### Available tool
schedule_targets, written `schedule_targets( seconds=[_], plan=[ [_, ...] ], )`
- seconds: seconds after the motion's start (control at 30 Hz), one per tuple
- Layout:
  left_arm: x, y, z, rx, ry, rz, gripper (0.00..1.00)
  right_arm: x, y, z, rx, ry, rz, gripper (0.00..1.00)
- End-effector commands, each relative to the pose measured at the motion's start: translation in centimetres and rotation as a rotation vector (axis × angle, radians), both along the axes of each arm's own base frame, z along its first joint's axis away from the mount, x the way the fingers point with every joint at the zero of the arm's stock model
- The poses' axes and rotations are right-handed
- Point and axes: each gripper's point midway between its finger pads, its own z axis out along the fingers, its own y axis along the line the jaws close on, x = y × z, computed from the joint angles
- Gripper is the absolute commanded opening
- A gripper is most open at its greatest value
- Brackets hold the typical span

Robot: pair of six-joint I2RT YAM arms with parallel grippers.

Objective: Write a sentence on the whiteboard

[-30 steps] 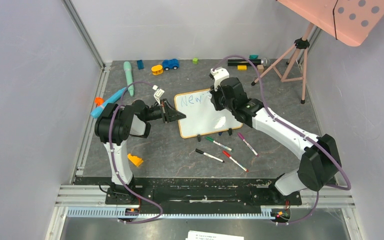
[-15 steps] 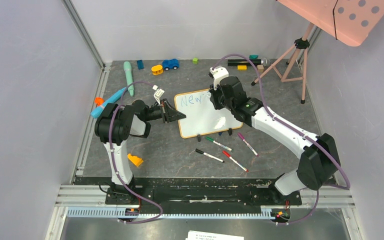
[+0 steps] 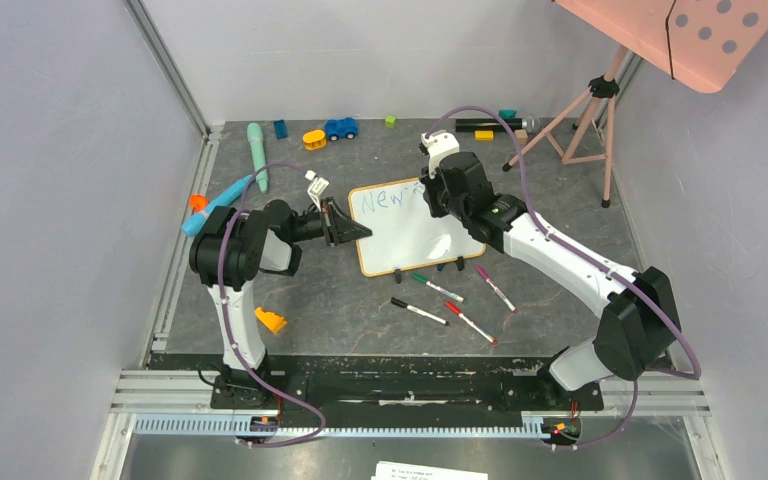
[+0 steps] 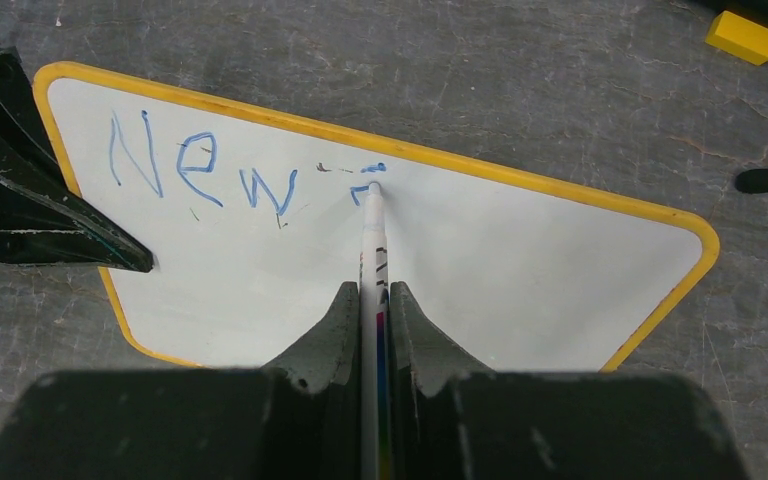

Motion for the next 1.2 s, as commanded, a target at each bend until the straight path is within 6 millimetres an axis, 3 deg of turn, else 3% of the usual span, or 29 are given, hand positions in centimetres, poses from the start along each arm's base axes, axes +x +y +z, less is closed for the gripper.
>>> schedule_targets(
  seconds=[0.0,0.67,1.17],
  plan=[
    [-0.3,-0.3,1.7,-0.002,-0.185,-0.027,0.02,1.2,-0.3,1.7,0.002,-0.046,-0.026,0.00],
    [-0.2,-0.3,1.7,-0.002,-0.184,-0.026,0.02,-1.2,-0.9,-1.5,0.005,0.039,-0.006,0.00],
    [-0.3,-0.3,1.8,-0.002,-0.185,-0.030,0.02,-2.2,-0.7,-2.4,0.031,0.068,0.013,0.00]
  ],
)
